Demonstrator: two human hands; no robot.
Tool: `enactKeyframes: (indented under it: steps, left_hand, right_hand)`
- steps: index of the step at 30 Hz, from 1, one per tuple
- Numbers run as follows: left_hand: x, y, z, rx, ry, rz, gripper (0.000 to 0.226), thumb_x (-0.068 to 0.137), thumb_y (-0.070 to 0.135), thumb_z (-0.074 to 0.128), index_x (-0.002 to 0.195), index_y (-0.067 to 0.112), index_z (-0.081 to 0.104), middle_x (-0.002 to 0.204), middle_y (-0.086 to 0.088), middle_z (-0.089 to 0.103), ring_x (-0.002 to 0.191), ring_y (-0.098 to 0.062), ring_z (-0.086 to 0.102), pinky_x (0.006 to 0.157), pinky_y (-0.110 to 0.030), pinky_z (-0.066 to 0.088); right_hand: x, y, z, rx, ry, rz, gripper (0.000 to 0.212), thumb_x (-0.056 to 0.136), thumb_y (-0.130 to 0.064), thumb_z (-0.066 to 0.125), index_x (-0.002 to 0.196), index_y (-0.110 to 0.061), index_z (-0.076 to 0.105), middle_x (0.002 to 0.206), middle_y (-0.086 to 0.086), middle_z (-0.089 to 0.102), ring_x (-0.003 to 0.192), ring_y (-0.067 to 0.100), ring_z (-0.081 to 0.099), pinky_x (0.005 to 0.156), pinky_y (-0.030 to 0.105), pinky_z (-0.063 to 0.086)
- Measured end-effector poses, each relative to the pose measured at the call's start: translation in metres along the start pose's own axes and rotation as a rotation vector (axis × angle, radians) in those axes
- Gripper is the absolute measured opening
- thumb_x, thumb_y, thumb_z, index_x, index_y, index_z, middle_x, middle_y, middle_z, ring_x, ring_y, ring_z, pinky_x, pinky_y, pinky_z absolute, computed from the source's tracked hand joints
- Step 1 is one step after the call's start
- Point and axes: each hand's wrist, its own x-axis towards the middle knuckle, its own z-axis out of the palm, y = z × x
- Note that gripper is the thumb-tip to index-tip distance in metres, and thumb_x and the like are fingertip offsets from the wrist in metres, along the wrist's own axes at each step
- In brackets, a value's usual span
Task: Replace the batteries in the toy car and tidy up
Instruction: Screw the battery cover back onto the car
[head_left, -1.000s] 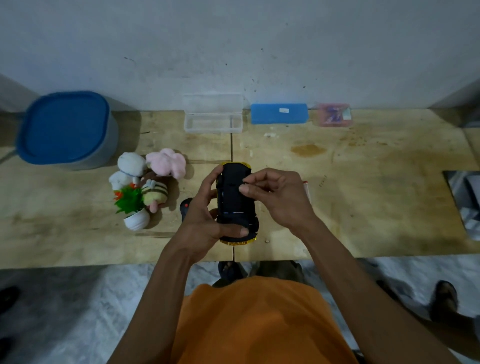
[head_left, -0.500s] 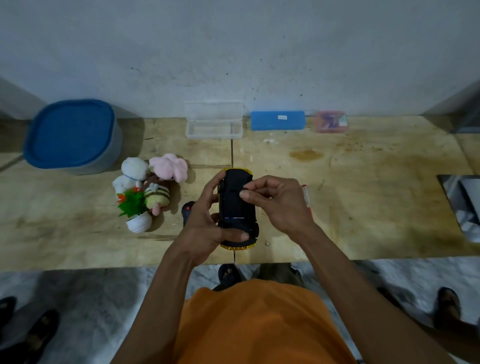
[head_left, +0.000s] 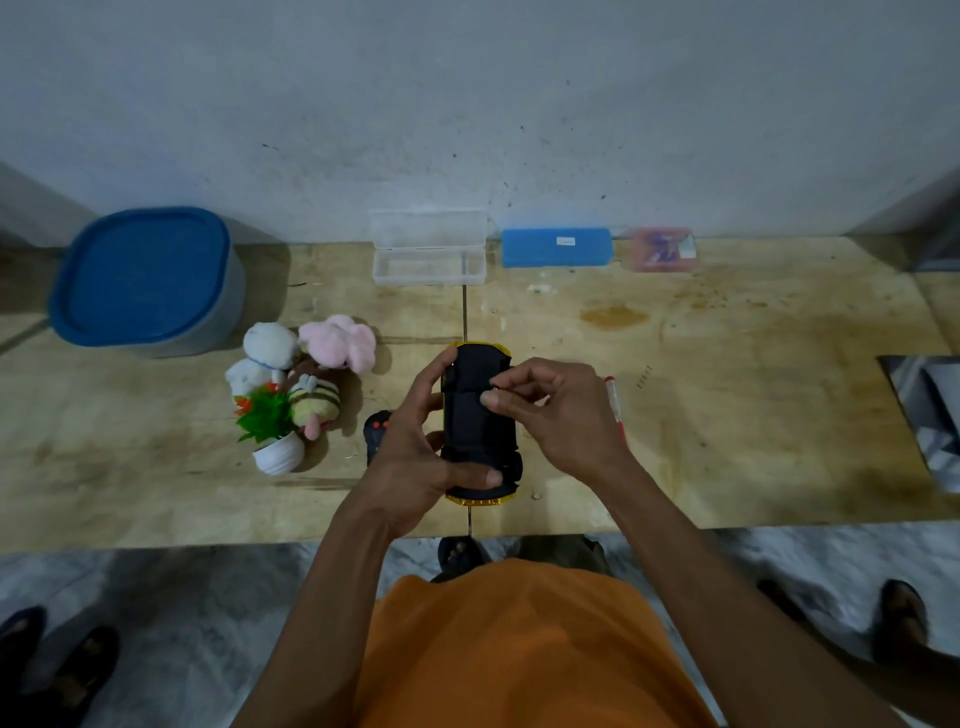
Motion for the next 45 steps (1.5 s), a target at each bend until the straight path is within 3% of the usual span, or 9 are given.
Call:
enactKeyframes:
  steps: [4,10,15,21,25,28,31,40,45]
  left_hand:
    - [0.003,0.002,0.001,-0.003,0.000,0.010,0.123,0.048,-0.009,0.091,0.144,0.048,0.042,0.142,-0.006,0.049,0.118,-0.034,0.062,0.084,-0.055,0.060]
    - [0.007,0.005,0.000,-0.019,0.004,0.016,0.124,0.052,-0.021,0.087,0.146,0.045,0.041,0.142,-0.007,0.050,0.118,-0.032,0.062,0.084,-0.054,0.060]
    - [0.008,0.000,-0.003,-0.047,0.010,-0.002,0.123,0.050,-0.021,0.086,0.145,0.044,0.044,0.142,-0.009,0.049,0.120,-0.034,0.061,0.083,-0.053,0.060]
    - [0.020,0.003,0.008,-0.057,0.023,-0.025,0.115,0.054,-0.018,0.082,0.140,0.049,0.046,0.137,-0.009,0.051,0.111,-0.038,0.066,0.083,-0.055,0.060]
    - [0.034,0.005,0.018,0.002,0.076,-0.016,0.104,0.068,-0.022,0.078,0.139,0.045,0.043,0.131,-0.010,0.053,0.110,-0.033,0.065,0.078,-0.046,0.062]
    - [0.046,0.005,0.023,0.021,0.097,-0.047,0.104,0.071,-0.019,0.077,0.143,0.046,0.039,0.131,-0.005,0.051,0.112,-0.027,0.062,0.080,-0.040,0.061]
    - [0.061,0.004,0.029,0.009,0.107,-0.083,0.107,0.073,-0.022,0.074,0.145,0.048,0.037,0.131,0.000,0.052,0.112,-0.024,0.063,0.084,-0.043,0.060]
    - [0.103,-0.006,0.063,0.011,0.154,-0.162,0.102,0.077,-0.017,0.074,0.148,0.046,0.036,0.138,-0.001,0.046,0.114,-0.025,0.062,0.077,-0.038,0.062]
    - [0.115,-0.009,0.069,0.056,0.157,-0.201,0.104,0.076,-0.019,0.074,0.149,0.044,0.035,0.141,-0.006,0.048,0.115,-0.027,0.062,0.072,-0.031,0.062]
  right_hand:
    - [-0.001,0.002,0.000,-0.286,0.057,-0.172,0.019,0.082,-0.027,0.081,0.099,-0.017,0.078,0.083,-0.017,0.062,0.082,-0.004,0.055,0.073,0.006,0.039]
    - [-0.007,0.015,0.013,-0.581,0.123,-0.385,0.031,0.094,-0.035,0.062,0.108,-0.011,0.076,0.095,0.004,0.057,0.091,0.022,0.053,0.061,0.033,0.050]
    - [-0.008,0.015,0.014,-0.704,0.129,-0.387,0.033,0.095,-0.040,0.056,0.107,-0.017,0.076,0.097,0.001,0.057,0.092,0.022,0.050,0.058,0.035,0.049]
    - [-0.007,0.015,0.004,-0.623,0.077,-0.273,0.029,0.096,-0.032,0.062,0.117,-0.016,0.074,0.104,0.003,0.055,0.096,0.024,0.049,0.069,0.040,0.052]
    - [0.000,0.018,-0.008,-0.359,0.056,-0.149,0.025,0.098,-0.028,0.063,0.118,-0.018,0.073,0.104,-0.001,0.056,0.095,0.014,0.056,0.080,0.024,0.050]
    - [0.013,0.030,-0.024,-0.254,0.216,-0.052,0.018,0.097,-0.020,0.065,0.111,-0.019,0.075,0.099,-0.002,0.065,0.081,-0.004,0.059,0.072,0.005,0.044]
    - [0.032,0.061,-0.050,-0.250,0.374,0.126,0.016,0.095,-0.014,0.067,0.109,-0.012,0.074,0.094,0.007,0.073,0.074,0.000,0.061,0.071,0.001,0.041]
    - [0.047,0.153,-0.102,-0.510,0.212,0.537,0.045,0.091,-0.045,0.063,0.126,-0.016,0.065,0.114,0.016,0.072,0.109,0.032,0.067,0.091,0.039,0.056]
    - [0.056,0.162,-0.096,-0.476,0.182,0.575,0.039,0.095,-0.051,0.058,0.114,-0.018,0.067,0.106,0.014,0.073,0.103,0.033,0.067,0.084,0.040,0.057]
